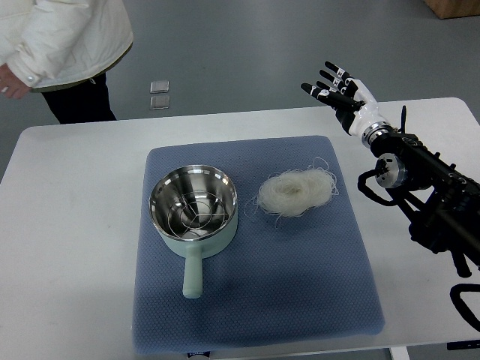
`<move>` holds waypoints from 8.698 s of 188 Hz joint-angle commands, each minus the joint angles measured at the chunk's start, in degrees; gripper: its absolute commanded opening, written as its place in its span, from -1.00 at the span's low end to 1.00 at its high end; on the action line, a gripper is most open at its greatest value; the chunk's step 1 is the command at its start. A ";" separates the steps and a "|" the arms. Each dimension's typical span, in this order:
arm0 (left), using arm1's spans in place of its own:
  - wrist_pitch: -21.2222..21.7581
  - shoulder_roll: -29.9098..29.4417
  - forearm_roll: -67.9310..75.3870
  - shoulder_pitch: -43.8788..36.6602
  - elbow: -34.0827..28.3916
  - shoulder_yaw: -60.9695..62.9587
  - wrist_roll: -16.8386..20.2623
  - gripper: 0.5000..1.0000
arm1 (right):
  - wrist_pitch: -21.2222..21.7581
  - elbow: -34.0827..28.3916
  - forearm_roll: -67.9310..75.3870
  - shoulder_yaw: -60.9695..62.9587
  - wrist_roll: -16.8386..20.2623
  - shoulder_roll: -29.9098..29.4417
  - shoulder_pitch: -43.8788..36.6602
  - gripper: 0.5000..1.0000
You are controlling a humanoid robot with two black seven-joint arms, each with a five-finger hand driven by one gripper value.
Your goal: Put vermicelli into pot with right hand
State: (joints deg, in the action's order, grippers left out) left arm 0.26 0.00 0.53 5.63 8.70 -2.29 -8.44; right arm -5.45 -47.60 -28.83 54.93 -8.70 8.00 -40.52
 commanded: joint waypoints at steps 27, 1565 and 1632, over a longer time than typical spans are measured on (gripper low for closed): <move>0.00 0.00 0.00 0.00 0.00 -0.08 0.00 1.00 | 0.00 -0.04 0.00 0.00 0.00 0.00 -0.18 0.69; 0.09 0.00 -0.09 0.00 -0.17 0.09 0.00 1.00 | 10.99 -0.21 -5.98 -5.63 -1.67 7.73 -2.20 0.66; 0.09 0.00 -0.09 0.00 -0.17 0.09 0.00 1.00 | 10.99 -0.12 -1.49 1.76 -1.67 5.10 2.81 0.66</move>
State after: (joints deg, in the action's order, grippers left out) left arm 0.35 0.00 0.44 5.62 8.52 -2.20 -8.44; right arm 5.52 -47.80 -30.50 55.70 -10.38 13.95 -38.56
